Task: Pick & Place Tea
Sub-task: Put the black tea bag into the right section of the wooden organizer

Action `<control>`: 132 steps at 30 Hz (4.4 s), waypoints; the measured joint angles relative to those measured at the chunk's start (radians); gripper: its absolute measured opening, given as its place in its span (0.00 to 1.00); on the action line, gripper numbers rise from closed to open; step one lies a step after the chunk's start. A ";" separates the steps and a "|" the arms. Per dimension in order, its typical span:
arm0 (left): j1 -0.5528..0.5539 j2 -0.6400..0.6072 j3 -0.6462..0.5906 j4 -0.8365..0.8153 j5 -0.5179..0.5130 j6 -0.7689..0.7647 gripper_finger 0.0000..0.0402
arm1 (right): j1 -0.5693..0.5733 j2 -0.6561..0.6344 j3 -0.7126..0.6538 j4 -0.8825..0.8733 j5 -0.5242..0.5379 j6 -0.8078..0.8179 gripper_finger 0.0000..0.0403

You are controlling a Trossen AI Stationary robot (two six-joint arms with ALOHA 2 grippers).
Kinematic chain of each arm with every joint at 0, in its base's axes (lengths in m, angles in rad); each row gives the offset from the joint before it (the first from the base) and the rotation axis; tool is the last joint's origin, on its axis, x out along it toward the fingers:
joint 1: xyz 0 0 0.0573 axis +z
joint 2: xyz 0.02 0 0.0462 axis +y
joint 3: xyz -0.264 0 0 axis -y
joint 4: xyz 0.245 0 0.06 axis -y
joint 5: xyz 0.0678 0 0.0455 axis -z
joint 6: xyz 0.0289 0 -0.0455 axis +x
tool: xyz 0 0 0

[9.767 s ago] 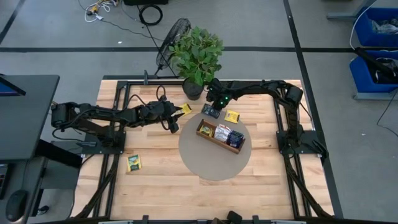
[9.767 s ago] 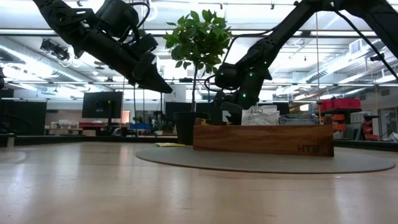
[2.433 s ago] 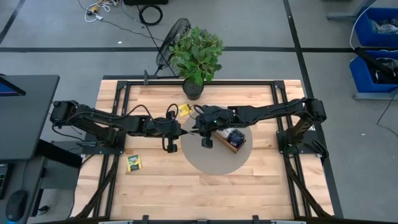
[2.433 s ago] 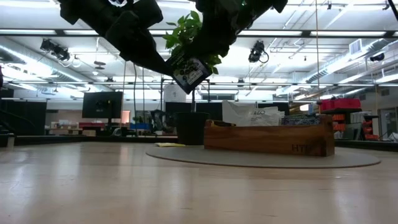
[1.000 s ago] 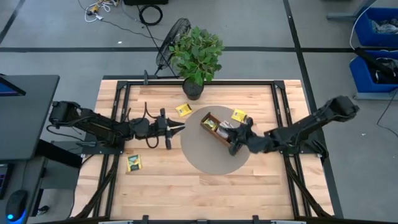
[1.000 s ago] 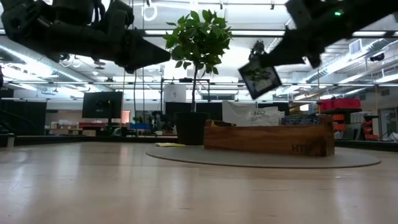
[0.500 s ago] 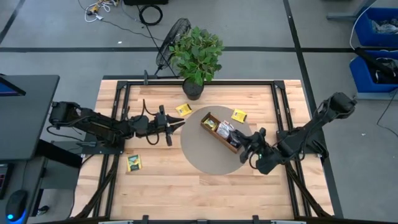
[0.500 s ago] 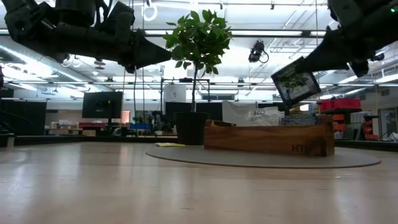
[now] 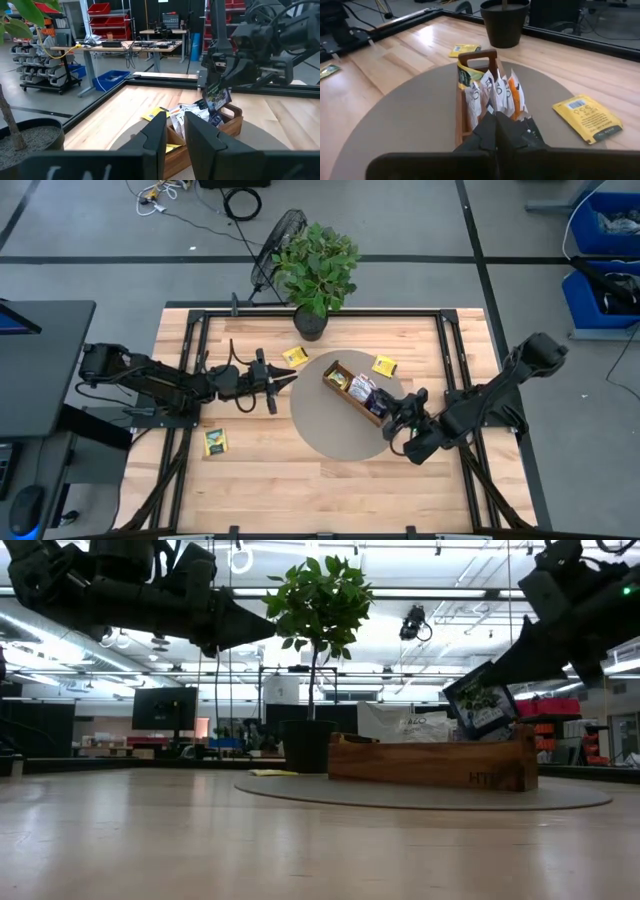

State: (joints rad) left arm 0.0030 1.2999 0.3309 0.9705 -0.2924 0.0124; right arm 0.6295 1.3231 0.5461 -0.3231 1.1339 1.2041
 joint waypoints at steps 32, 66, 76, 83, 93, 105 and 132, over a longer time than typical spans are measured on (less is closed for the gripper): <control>0.001 0.000 0.000 0.004 -0.001 0.008 0.18 | -0.001 0.172 0.001 0.036 -0.087 0.055 0.30; 0.001 0.003 0.001 -0.004 -0.001 0.009 0.18 | -0.568 -0.261 0.001 0.007 -0.998 -0.484 0.40; 0.001 0.003 0.001 -0.004 -0.001 0.021 0.18 | -0.597 -0.261 0.001 0.007 -1.136 -0.494 0.18; 0.001 0.003 0.001 -0.004 -0.001 0.021 0.18 | -0.596 -0.257 0.002 -0.025 -1.126 -0.505 0.09; 0.001 0.003 0.001 -0.009 -0.001 0.021 0.18 | -0.528 -0.256 0.002 -0.037 -0.959 -0.443 0.01; 0.001 0.003 0.001 -0.011 -0.001 0.018 0.18 | -0.252 -0.257 0.002 -0.134 -0.548 -0.193 0.00; 0.001 0.003 0.001 -0.002 -0.001 0.000 0.18 | -0.147 -0.129 0.002 -0.129 -0.436 -0.113 0.24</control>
State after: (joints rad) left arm 0.0036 1.3025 0.3317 0.9684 -0.2932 0.0120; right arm 0.4828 1.1945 0.5484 -0.4519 0.6980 1.0910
